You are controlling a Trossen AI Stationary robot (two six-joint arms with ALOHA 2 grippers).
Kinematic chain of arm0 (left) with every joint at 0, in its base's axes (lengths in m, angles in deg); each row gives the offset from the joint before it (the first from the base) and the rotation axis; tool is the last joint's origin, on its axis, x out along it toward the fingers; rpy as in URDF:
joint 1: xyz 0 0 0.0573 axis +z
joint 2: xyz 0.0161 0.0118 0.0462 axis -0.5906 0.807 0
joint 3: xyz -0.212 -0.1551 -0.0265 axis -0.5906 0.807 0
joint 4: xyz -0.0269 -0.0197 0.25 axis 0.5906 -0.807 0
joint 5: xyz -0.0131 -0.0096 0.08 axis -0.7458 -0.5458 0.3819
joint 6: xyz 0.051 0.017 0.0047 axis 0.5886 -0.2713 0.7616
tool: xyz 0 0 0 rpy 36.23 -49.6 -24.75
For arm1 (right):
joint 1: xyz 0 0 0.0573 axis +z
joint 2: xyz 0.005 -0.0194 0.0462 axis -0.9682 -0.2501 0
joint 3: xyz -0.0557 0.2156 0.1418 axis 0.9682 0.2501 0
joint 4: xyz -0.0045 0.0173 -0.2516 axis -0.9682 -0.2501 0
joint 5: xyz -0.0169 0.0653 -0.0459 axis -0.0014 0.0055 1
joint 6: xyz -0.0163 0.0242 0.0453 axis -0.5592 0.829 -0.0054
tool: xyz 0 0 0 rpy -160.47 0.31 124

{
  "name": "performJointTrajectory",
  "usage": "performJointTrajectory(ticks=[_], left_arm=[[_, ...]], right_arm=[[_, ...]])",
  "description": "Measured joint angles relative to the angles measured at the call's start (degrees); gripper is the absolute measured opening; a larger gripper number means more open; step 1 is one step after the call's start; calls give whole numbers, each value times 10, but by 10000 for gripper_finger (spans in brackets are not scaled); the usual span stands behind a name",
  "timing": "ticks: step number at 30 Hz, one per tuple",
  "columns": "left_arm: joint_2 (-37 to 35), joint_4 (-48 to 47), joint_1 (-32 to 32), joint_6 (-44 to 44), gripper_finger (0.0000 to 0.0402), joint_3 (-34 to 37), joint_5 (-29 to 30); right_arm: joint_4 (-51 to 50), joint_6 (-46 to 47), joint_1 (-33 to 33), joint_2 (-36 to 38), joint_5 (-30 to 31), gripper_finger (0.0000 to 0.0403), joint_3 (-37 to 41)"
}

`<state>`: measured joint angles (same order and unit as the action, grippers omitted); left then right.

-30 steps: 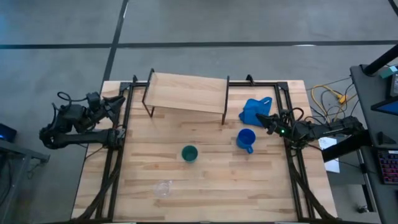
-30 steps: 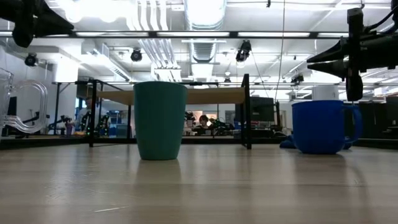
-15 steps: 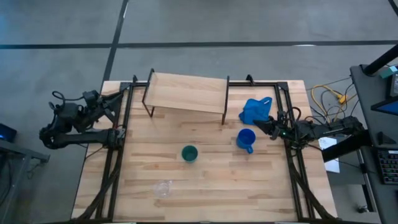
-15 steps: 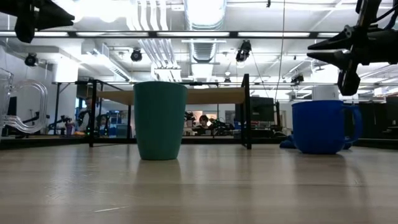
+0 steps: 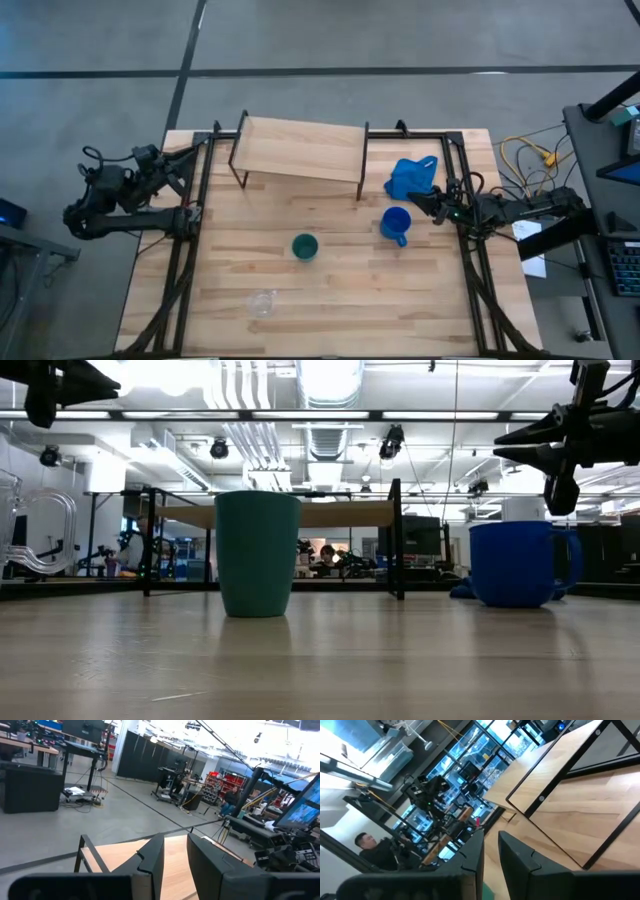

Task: Stack small to large cups/mugs on shelf
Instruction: Put the transparent cup on the shelf

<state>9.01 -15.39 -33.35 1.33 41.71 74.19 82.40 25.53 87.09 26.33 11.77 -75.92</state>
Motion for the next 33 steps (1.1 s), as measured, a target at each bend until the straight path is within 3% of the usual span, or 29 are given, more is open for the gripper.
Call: performJointTrajectory(ticks=[24, 28, 33], left_arm=[[0, -4, 0, -28, 70, 0, 0], [0, -9, 0, -21, 70, 0, 0], [0, -8, 0, 18, 70, 0, 0]], right_arm=[[27, -15, 0, 0, 0, 53, 0], [26, -15, 0, 0, -2, 79, 0], [23, 13, 0, 0, -2, 138, 0]])
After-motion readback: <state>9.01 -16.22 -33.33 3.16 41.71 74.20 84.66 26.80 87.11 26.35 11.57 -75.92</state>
